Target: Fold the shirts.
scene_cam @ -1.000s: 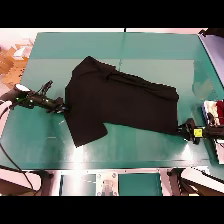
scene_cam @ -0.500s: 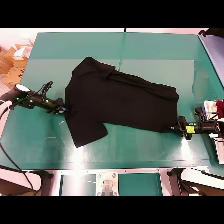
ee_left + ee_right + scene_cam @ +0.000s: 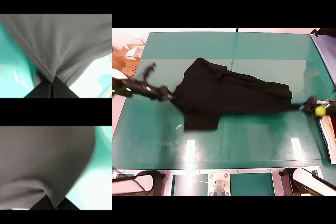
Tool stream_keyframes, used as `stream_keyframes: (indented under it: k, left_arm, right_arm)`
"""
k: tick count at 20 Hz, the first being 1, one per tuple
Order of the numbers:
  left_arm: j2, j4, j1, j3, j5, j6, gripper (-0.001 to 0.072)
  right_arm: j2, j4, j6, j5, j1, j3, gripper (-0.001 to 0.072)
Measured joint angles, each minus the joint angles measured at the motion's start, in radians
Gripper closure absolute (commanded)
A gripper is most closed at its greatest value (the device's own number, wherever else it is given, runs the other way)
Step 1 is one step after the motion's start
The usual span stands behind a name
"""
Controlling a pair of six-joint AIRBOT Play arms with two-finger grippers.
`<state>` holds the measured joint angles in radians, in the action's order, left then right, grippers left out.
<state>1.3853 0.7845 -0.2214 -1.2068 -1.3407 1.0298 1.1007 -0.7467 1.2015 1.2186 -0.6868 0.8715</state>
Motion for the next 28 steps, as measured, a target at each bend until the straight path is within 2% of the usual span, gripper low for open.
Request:
stream_keyframes:
  k: [3, 7, 11, 14, 18, 22, 25, 28]
  left_arm:
    - [-0.202, -0.030, 0.000, -0.170, -0.011, 0.024, 0.0686]
    - [-0.462, -0.062, 0.000, -0.426, 0.098, 0.054, 0.0686]
    - [-0.644, -0.061, 0.000, -0.613, 0.232, 0.083, 0.0685]
    - [-0.694, -0.008, 0.000, -0.677, 0.269, 0.110, 0.0685]
    - [-0.680, 0.059, 0.000, -0.659, 0.257, 0.163, 0.0685]
    - [-0.587, 0.056, 0.002, -0.510, 0.224, 0.181, 0.0686]
    - [-0.466, 0.010, 0.002, -0.319, 0.231, 0.158, 0.0685]
    - [-0.309, -0.054, 0.003, -0.142, 0.301, 0.118, 0.0686]
  right_arm:
    - [-0.186, 0.117, 0.010, -0.005, -0.005, 0.195, 0.0696]
    - [-0.407, 0.183, 0.056, -0.125, -0.024, 0.466, 0.0696]
    - [-0.526, 0.186, 0.106, -0.220, -0.043, 0.668, 0.0696]
    - [-0.550, 0.135, 0.150, -0.248, -0.048, 0.724, 0.0696]
    - [-0.549, 0.108, 0.170, -0.256, -0.049, 0.635, 0.0695]
    - [-0.499, 0.135, 0.105, -0.249, 0.010, 0.396, 0.0695]
    - [-0.395, 0.144, 0.027, -0.296, 0.107, 0.201, 0.0695]
    - [-0.206, 0.156, -0.037, -0.392, 0.199, 0.085, 0.0696]
